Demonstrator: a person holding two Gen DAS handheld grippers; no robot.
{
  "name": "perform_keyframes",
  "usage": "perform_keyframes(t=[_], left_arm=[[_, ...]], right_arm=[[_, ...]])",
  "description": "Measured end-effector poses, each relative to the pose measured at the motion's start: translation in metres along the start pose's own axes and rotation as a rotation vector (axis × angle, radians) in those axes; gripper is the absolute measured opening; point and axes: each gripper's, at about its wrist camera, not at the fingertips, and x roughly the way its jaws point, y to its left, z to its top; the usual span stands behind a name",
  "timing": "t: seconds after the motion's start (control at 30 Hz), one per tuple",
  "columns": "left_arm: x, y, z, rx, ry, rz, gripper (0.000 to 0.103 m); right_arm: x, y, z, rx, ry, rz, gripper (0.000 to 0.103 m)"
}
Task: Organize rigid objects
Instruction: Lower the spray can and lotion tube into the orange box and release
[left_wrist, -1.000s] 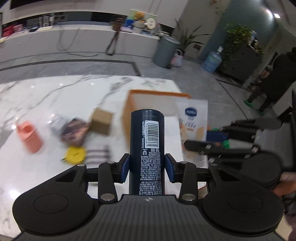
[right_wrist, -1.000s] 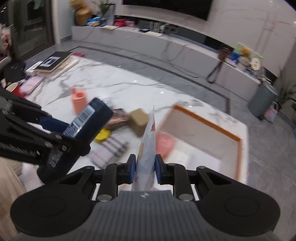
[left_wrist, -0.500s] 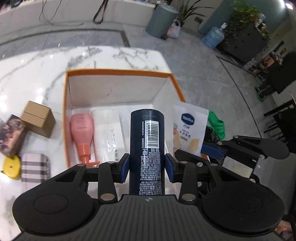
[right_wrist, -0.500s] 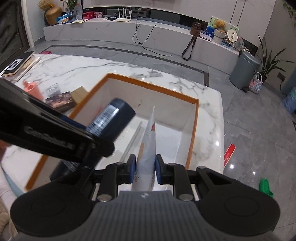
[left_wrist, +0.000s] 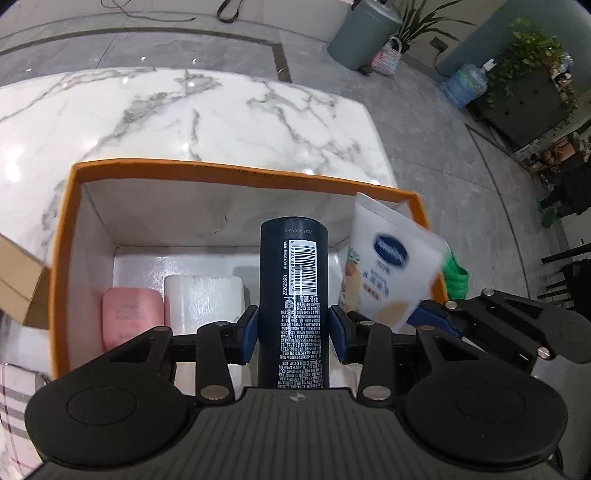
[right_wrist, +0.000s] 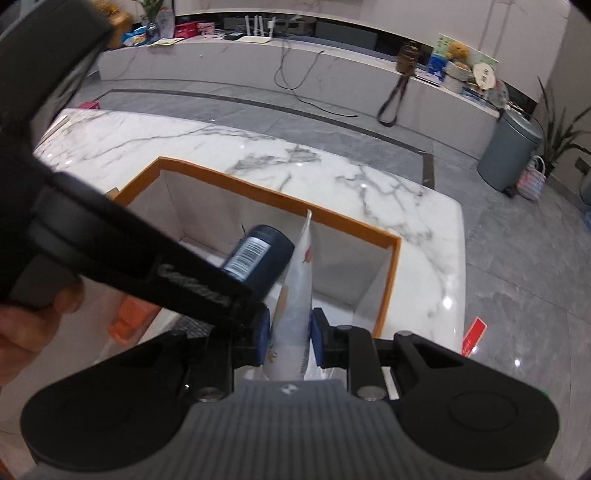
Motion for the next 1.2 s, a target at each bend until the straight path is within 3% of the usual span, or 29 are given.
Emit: perform_keyframes(t=[0.17, 0.4, 0.67, 0.77, 0.97, 1.2], left_arm=[[0.014, 0.0, 0.007, -0.013, 0.02, 0.008, 0.045], [0.025, 0.005, 0.007, -0.045, 0.026, 0.012, 0.045], [0.005, 0.002, 0.006, 0.004, -0.04, 0.034, 0.043], [-0.001, 0.0, 0.001, 0.028, -0.05, 0.049, 0.043], [-0.013, 0.003, -0.005, 0.05, -0.067, 0.075, 0.042], [-0.025, 0.01, -0.006, 0.037, -0.106, 0.082, 0.043]], right_arm=[[0.011, 0.004, 0.002, -0.096, 0.019, -0.036, 0.021], [0.007, 0.0, -0.001, -0.117, 0.046, -0.057, 0.021], [-0.008, 0.002, -0.006, -0.128, 0.051, -0.085, 0.021], [-0.008, 0.002, -0.009, -0.119, 0.063, -0.082, 0.012], [-0.005, 0.004, -0.003, -0.047, 0.017, -0.062, 0.006], [-0.001, -0.006, 0.005, 0.162, -0.02, 0.03, 0.006]])
